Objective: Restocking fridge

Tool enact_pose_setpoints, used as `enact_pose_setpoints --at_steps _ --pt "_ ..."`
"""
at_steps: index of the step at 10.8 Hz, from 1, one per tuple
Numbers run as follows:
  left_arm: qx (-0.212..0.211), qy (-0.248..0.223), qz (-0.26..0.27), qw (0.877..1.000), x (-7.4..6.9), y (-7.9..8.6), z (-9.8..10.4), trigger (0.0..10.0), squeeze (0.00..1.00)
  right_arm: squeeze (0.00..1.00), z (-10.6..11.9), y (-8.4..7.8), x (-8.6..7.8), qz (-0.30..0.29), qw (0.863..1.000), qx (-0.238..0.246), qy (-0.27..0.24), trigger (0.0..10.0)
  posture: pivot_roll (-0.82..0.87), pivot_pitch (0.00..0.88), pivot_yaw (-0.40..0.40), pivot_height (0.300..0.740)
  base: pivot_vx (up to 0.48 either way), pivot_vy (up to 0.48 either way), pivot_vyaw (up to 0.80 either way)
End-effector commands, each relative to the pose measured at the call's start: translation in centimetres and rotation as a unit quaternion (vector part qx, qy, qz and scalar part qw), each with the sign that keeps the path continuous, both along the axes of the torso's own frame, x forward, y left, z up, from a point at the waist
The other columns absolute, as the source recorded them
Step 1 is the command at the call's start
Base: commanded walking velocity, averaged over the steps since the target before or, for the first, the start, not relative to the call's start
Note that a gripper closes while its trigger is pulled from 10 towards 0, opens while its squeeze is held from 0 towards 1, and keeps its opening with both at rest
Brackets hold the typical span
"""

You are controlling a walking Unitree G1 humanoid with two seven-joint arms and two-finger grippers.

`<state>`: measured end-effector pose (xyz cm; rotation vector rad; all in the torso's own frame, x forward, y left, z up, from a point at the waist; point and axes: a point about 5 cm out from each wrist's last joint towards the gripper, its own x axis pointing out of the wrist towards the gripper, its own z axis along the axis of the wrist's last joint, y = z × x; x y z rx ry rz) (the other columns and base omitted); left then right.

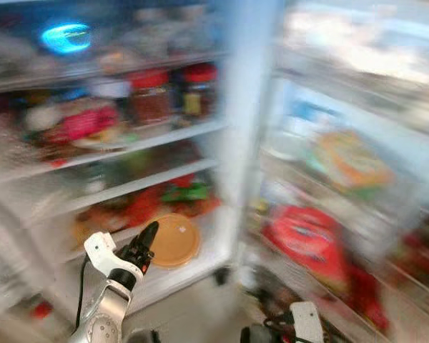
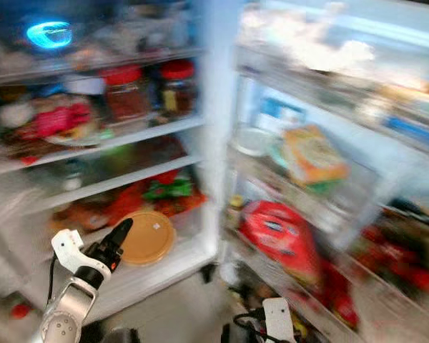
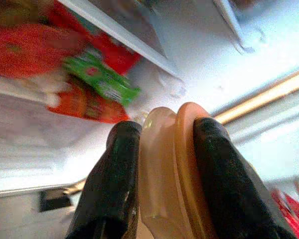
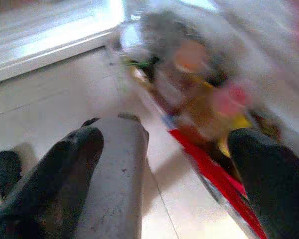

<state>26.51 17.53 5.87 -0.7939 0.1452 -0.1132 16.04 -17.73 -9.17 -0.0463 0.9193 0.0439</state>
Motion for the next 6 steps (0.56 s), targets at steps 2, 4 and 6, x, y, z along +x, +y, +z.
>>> enact_pose_setpoints --at_steps 2,4,6 --pt "0.002 -0.004 0.003 1.0 0.03 -0.01 0.36 10.0 0.0 0.0 -1.49 0.34 -3.42 0.009 0.997 0.002 0.076 10.0 -0.17 0.059 -0.007 0.631 0.0 0.0 0.0" --pt "0.002 -0.009 0.005 1.0 0.21 0.03 0.58 10.0 0.0 0.0 -1.48 0.38 -3.4 0.007 0.997 0.004 0.074 10.0 -0.17 0.057 -0.007 0.631 0.0 0.0 0.0" --pt "-0.006 -0.016 0.005 1.0 0.46 -0.13 0.96 10.0 0.0 0.0 -1.48 0.42 -3.43 0.006 0.997 0.006 0.072 10.0 -0.17 0.052 -0.007 0.631 0.0 0.0 0.0"
